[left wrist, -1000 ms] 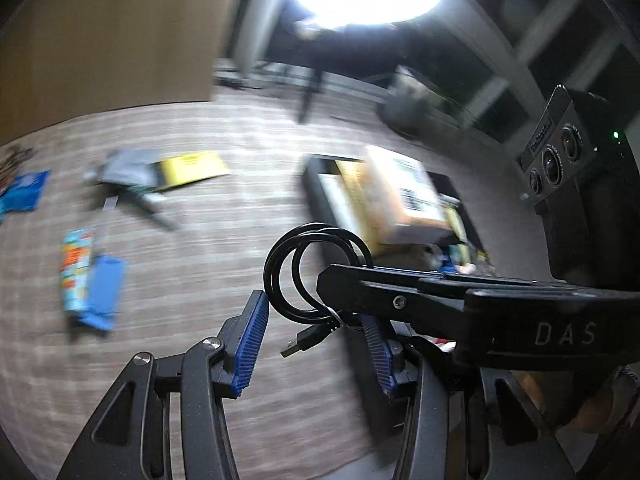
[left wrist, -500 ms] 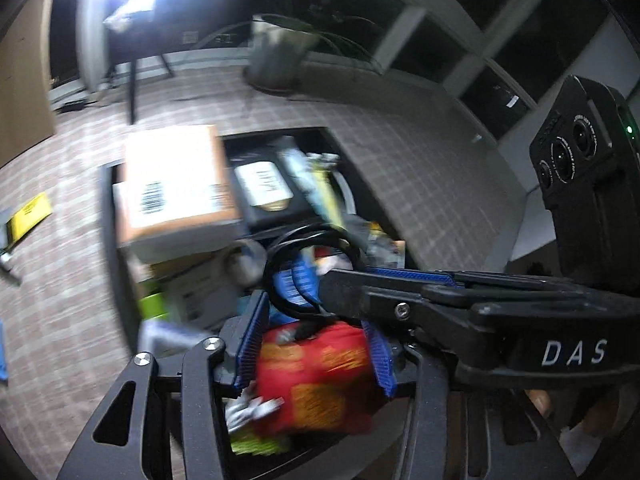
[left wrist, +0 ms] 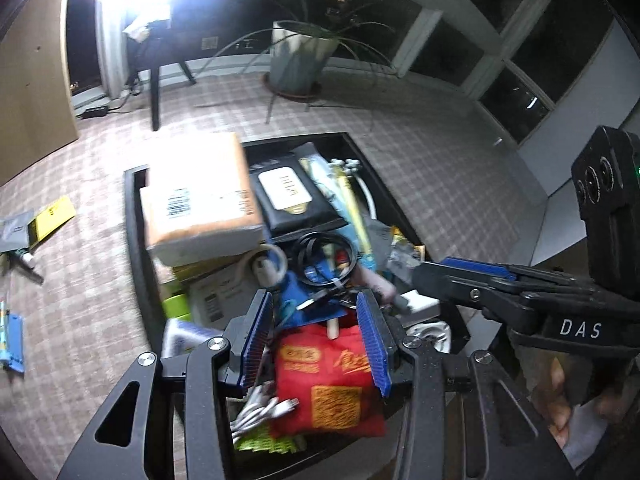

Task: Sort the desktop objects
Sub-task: 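Carry the black cable coil into the black box and open both tools, then move both tools back over the grapefruit-print toothpaste tube, then grasp the grapefruit-print toothpaste tube with the right tool and lift it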

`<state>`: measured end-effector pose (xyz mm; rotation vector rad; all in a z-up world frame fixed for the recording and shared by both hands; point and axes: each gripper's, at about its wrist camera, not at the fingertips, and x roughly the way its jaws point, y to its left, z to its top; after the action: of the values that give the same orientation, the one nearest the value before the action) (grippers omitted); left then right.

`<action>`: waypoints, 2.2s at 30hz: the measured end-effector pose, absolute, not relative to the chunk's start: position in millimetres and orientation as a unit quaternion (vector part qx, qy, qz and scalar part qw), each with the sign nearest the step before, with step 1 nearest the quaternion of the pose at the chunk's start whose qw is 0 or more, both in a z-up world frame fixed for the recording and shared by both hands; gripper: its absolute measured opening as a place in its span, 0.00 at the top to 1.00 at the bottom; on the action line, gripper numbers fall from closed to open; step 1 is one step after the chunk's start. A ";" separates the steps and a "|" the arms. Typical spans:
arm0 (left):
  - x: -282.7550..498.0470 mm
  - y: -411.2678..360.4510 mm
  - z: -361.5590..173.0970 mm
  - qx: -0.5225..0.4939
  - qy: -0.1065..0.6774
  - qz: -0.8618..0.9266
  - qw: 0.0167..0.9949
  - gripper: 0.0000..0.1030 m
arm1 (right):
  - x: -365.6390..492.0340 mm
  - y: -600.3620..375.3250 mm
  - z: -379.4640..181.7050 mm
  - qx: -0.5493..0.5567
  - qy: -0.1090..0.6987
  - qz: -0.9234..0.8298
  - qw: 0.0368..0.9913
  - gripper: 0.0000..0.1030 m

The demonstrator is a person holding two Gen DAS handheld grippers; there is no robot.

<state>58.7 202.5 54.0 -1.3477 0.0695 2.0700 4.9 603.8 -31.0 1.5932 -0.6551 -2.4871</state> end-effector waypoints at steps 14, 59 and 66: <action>58.3 124.4 68.8 -0.486 0.033 0.829 0.274 0.58 | 9.2 535.7 -17.3 0.506 -0.148 -0.848 0.059 0.44; -62.6 -179.7 -83.8 -0.604 -0.127 0.770 0.161 0.60 | -165.3 149.8 -156.8 0.651 -0.196 -0.689 0.252 0.54; -66.7 -185.4 -87.2 -0.598 -0.153 0.768 0.169 0.65 | -175.3 132.3 -182.6 0.671 -0.219 -0.660 0.256 0.64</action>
<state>-66.7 -185.4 -87.2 -1.7003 -0.4362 2.1844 -175.3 132.3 -182.6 1.8208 -0.5935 -1.7922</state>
